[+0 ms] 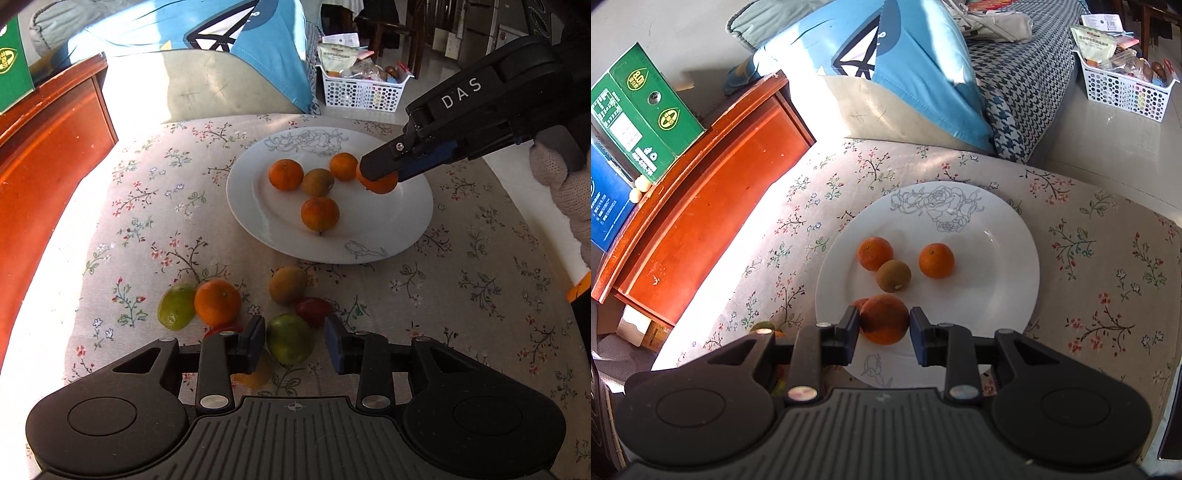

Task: Organize fruits
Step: 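Place the tangerine on the plate with the right gripper while the left gripper carries the lime, then lower the green lime onto the plate and open the left gripper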

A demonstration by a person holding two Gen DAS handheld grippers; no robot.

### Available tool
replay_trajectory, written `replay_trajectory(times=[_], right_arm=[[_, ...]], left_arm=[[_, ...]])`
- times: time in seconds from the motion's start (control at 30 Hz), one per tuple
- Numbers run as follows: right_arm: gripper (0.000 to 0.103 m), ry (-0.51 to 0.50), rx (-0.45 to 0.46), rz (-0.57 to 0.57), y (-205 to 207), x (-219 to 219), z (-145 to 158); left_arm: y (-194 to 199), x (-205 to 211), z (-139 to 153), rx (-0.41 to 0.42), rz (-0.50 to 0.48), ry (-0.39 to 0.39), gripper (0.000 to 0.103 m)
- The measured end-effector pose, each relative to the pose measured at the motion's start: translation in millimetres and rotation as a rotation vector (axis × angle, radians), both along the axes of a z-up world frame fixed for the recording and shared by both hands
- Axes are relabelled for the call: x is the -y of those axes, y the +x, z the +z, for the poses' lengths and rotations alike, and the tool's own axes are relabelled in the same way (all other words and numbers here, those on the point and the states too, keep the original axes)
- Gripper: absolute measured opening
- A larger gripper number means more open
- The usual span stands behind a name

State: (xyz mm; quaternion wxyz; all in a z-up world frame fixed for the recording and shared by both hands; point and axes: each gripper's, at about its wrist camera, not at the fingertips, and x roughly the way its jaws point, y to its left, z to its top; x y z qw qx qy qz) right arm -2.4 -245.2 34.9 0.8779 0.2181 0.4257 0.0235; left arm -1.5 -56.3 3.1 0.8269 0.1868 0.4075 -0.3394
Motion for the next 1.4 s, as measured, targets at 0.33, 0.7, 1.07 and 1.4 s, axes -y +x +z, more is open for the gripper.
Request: replay_trajectory(times=[0.33, 0.7, 1.07, 1.4], right_arm=[[0.03, 0.007, -0.008, -0.013, 0.9, 1.0, -2.1], [0.03, 0.069, -0.012, -0.072, 1.3, 16.3, -4.2], [0.03, 0.063, -0.044, -0.134, 5.5, 26.1, -12.5], [0.033, 0.061, -0.047, -0.147, 7.3, 25.2, -14.8]], left_arm=[[0.2, -1.5, -1.0, 0.009, 0.02, -0.004, 0.026], [24.9, -9.7, 26.9, -0.045, 0.149, -0.198, 0.026], [61.8, 20.4, 15.5, -0.089, 0.26, -0.254, 0.026], [74.6, 27.3, 15.4, -0.106, 0.304, -0.301, 0.028]])
